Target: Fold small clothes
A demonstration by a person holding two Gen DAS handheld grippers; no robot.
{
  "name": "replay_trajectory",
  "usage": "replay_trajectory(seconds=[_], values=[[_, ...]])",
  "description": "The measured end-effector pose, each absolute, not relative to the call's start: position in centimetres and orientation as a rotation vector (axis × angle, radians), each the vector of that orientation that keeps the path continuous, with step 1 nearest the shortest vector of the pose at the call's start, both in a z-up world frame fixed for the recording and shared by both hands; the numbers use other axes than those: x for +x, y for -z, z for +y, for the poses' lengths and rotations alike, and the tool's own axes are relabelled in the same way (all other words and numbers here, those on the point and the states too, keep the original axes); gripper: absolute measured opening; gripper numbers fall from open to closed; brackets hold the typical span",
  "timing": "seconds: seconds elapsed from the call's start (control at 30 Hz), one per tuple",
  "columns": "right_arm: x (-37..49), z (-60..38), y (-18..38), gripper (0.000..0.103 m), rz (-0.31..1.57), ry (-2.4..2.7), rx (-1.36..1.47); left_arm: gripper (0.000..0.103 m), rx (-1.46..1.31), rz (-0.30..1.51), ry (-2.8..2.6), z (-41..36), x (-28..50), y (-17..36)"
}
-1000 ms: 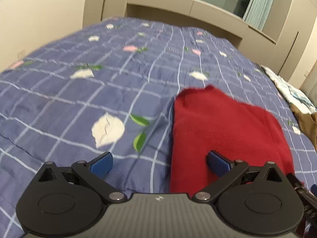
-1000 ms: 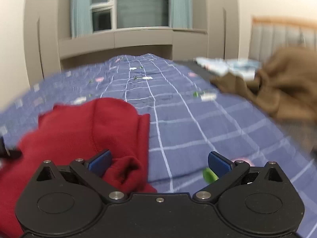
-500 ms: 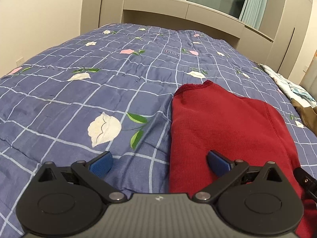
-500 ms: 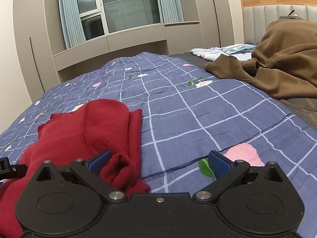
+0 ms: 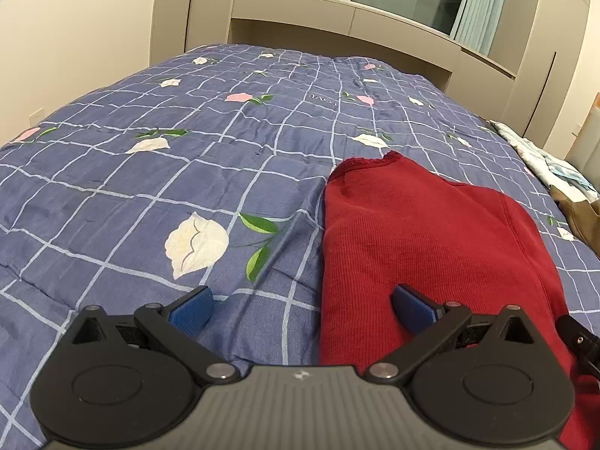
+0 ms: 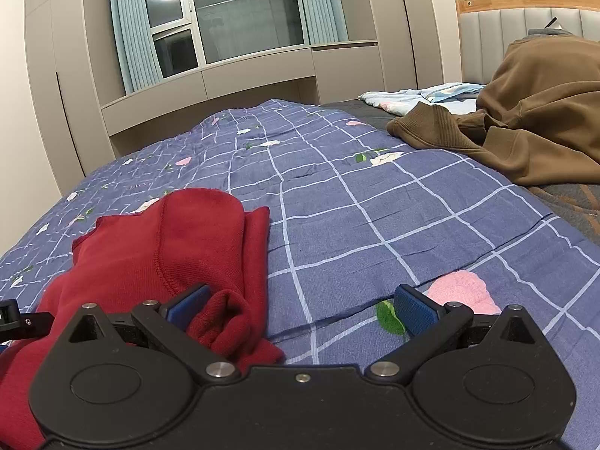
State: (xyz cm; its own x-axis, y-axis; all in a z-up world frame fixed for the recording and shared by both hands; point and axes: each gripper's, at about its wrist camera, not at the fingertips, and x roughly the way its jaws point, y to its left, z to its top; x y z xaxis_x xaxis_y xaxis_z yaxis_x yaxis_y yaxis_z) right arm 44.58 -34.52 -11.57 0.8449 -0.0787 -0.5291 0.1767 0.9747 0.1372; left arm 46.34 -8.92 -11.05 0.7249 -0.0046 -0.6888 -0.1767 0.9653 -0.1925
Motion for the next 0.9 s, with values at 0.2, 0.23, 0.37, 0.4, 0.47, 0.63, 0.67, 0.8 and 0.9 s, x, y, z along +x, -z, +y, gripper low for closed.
replay_trajectory(seconds=[0.2,0.23,0.37,0.4,0.47,0.63,0.67,0.8,0.9], values=[[43.5,-35.6,11.2,0.103,0.490,0.059,0.285,0.102,-0.272,0.790,-0.024,-7.7,46.7,10.4],[43.3,-35.9,11.2,0.103,0.481,0.042,0.308,0.102,-0.284,0.802,-0.007,-7.3,46.9,10.2],[43.4,-36.7,10.9,0.103,0.488,-0.050,0.401,0.103,-0.356,0.855,0.060,-5.5,47.1,9.7],[43.6,-36.6,10.8,0.103,0.498,-0.068,0.415,0.103,-0.374,0.872,0.098,-5.2,47.2,9.6],[44.1,-36.4,10.8,0.103,0.537,-0.101,0.435,0.103,-0.398,0.896,0.173,-4.8,47.2,9.7],[45.2,-35.1,10.5,0.101,0.623,-0.098,0.433,0.096,-0.408,0.988,0.286,-5.4,48.4,10.3],[45.3,-34.9,10.4,0.099,0.630,-0.093,0.442,0.094,-0.411,1.004,0.283,-5.5,48.6,10.4],[45.5,-34.0,10.1,0.072,0.665,-0.099,0.469,0.066,-0.456,1.044,0.314,-6.0,49.2,10.0],[45.0,-33.5,9.6,0.054,0.662,-0.086,0.484,0.057,-0.431,1.087,0.291,-6.6,50.0,9.5]])
